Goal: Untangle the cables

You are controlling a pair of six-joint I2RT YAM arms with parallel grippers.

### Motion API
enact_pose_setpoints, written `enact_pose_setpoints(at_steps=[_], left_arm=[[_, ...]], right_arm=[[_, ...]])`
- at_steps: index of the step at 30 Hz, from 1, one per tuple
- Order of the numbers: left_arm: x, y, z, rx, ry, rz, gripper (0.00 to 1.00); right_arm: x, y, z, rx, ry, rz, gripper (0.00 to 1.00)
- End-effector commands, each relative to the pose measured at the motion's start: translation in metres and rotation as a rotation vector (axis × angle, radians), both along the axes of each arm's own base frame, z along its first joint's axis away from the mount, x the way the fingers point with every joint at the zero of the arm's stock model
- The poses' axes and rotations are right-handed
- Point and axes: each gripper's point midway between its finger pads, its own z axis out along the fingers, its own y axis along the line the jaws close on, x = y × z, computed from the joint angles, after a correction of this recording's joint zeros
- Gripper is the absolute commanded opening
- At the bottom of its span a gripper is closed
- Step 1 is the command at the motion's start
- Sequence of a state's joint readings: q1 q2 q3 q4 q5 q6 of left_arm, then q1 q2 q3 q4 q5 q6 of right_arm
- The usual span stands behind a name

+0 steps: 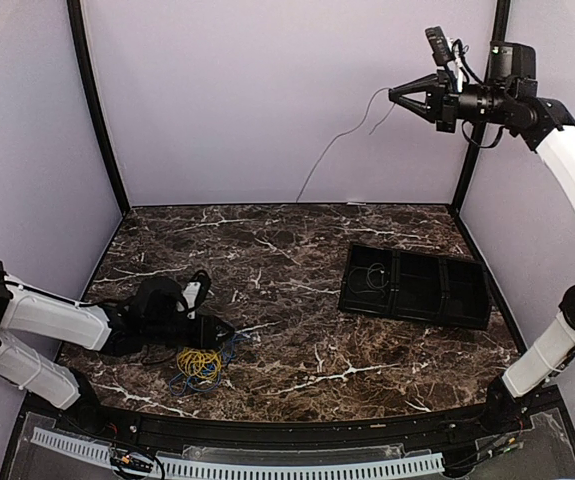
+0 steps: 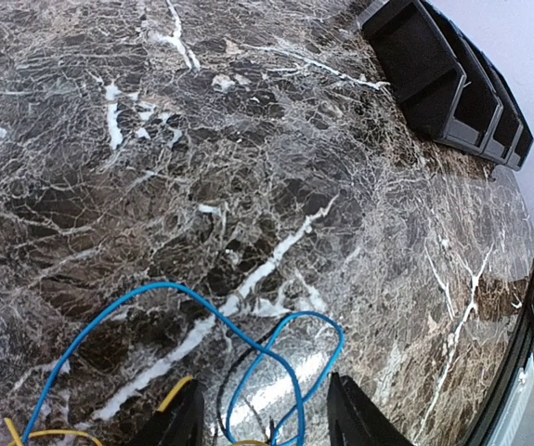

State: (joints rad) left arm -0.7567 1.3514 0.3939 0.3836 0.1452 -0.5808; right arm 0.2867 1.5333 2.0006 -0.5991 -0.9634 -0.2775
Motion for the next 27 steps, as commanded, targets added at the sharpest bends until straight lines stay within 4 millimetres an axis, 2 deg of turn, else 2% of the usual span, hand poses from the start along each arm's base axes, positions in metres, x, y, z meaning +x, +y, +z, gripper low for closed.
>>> enact_pose_setpoints(at_steps=[1, 7, 11, 20, 27], left_arm=[[0.003, -0.009, 0.031, -0.05, -0.046, -0.031, 0.51], [0.007, -0.011, 0.086, -0.152, -0.159, -0.023, 0.61], [0.012, -0.005, 0.105, -0.158, -0.206, 0.017, 0.64], [0.018, 0.002, 0.12, -0.146, -0.245, 0.056, 0.65], [0.022, 0.008, 0.126, -0.128, -0.272, 0.085, 0.64]], right_arm=[[0.013, -0.005, -0.005, -0.004, -0.023, -0.062, 0.0], [0.027, -0.004, -0.024, -0.017, 0.016, -0.085, 0.0], [0.038, -0.005, -0.034, -0.032, 0.031, -0.114, 0.0], [0.059, -0.019, -0.07, -0.062, 0.082, -0.173, 0.0], [0.066, -0.028, -0.079, -0.065, 0.108, -0.193, 0.0]])
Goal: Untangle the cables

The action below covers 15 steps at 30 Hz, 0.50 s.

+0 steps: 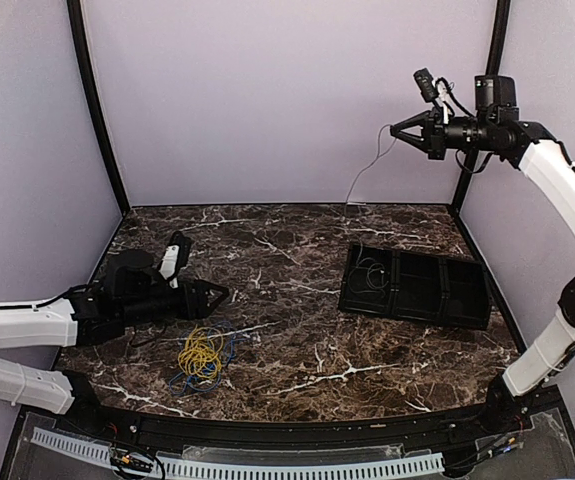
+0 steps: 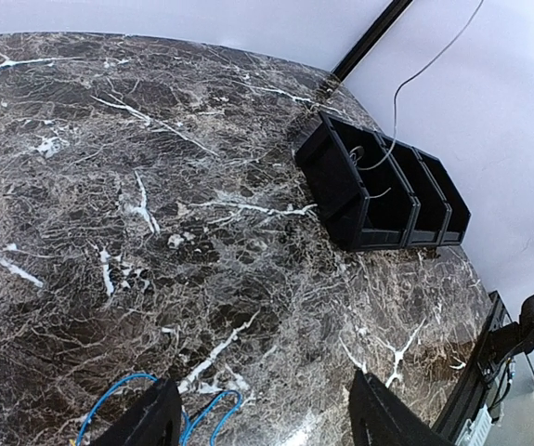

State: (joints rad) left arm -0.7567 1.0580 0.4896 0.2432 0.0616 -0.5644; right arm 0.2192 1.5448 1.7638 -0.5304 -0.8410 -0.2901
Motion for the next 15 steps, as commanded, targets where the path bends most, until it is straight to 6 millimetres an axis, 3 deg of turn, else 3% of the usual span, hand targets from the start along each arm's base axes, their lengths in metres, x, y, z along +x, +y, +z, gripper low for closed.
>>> enact_pose_setpoints(at_steps=[1, 15], left_arm=[[0.005, 0.005, 0.018, 0.002, -0.052, 0.029, 0.64], [0.009, 0.011, 0.013, 0.03, -0.056, 0.064, 0.65]], right_arm=[[0.004, -0.004, 0.006, 0.01, -0.045, -0.009, 0.0], [0.01, -0.01, -0.025, -0.022, 0.005, -0.033, 0.0]])
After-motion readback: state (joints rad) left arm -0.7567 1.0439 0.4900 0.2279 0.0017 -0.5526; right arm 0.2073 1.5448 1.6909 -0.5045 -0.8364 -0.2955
